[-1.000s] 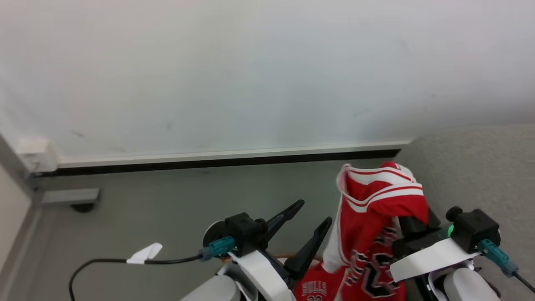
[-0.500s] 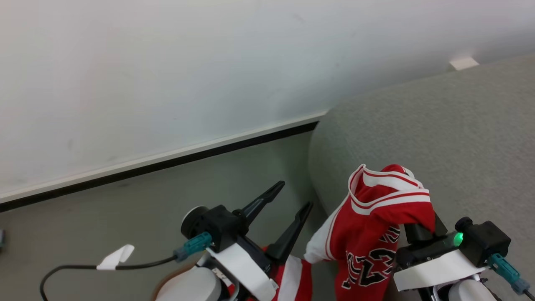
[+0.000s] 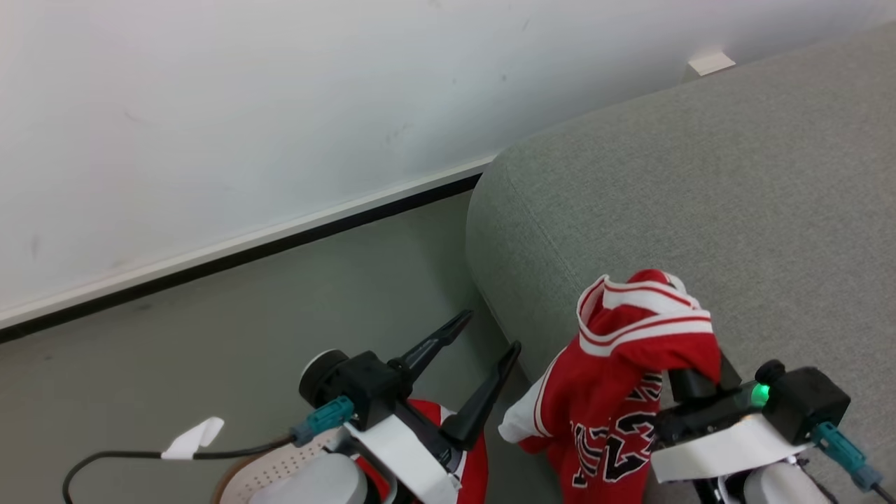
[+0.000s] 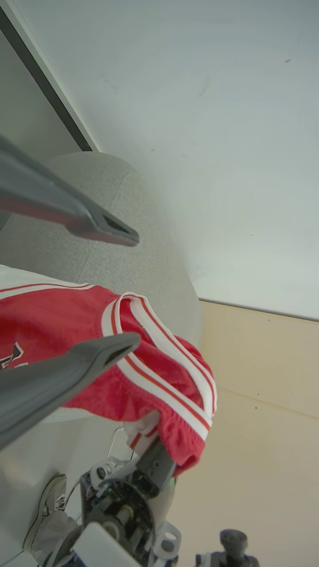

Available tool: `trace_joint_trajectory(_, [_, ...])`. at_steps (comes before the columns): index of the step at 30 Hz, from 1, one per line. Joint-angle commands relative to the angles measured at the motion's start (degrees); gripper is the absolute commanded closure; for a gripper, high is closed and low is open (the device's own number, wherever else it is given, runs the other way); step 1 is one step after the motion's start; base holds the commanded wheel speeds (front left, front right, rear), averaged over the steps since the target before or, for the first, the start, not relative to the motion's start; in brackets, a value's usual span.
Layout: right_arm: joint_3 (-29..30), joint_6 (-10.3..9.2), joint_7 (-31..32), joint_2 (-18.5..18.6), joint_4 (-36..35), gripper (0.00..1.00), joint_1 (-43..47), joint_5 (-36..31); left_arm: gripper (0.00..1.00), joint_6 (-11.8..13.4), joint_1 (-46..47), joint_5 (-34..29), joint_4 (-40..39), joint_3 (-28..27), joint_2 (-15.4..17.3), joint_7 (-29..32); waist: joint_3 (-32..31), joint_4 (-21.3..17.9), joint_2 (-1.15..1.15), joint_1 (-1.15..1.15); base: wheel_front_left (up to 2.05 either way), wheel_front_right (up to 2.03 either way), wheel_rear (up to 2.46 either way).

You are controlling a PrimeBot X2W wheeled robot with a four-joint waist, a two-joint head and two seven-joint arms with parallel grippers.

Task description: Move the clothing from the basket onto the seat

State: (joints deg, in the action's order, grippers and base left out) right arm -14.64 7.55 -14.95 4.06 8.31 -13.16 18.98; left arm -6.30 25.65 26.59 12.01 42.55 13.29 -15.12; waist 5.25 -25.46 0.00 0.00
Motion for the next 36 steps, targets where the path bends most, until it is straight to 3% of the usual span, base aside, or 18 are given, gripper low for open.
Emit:
trace_joint_trajectory(1, [0.4,-0.12,-0.1,0.6,-0.6,1.00,-1.7,-0.8,0.00,-0.2,-0.3,-0.5,-0.2,-0.3,0.2,0.0,0.8,0.2,0.00,0.00,0.00,0.00,0.00])
trace_joint_trajectory(8, [3.0,-0.12,-0.1,3.9,-0.1,1.00,-10.3,-0.3,0.00,-0.8,2.6,-1.6,-1.4,0.6,2.4,0.0,6.7,2.2,0.00,0.00,0.00,0.00,0.00])
trace_joint_trajectory(11, [4.3,-0.12,-0.1,5.3,0.7,1.00,-16.2,4.7,0.00,-1.0,4.4,-1.7,-2.5,1.0,3.8,0.4,10.4,3.6,0.00,0.00,0.00,0.00,0.00])
trace_joint_trajectory(19, [11.3,-0.12,5.0,15.3,5.4,1.00,-34.2,15.1,0.00,-1.1,8.8,-1.4,-5.9,1.9,7.9,1.5,20.7,7.7,0.00,0.00,0.00,0.00,0.00])
trace_joint_trajectory(26, [20.3,-0.12,9.3,22.4,10.8,1.00,-47.8,13.5,0.00,-1.1,12.1,-0.8,-7.9,2.9,10.2,1.4,26.1,11.1,0.00,0.00,0.00,0.00,0.00])
trace_joint_trajectory(30, [24.5,-0.12,12.7,24.6,14.3,1.00,-53.9,10.8,0.00,-1.2,13.4,-0.3,-8.3,3.0,11.0,1.4,28.3,12.6,0.00,0.00,0.00,0.00,0.00])
trace_joint_trajectory(36, [23.1,-0.12,17.2,26.0,19.8,1.00,-56.0,5.1,0.00,-1.2,14.3,0.1,-8.7,3.3,11.7,1.1,30.9,13.8,0.00,0.00,0.00,0.00,0.00])
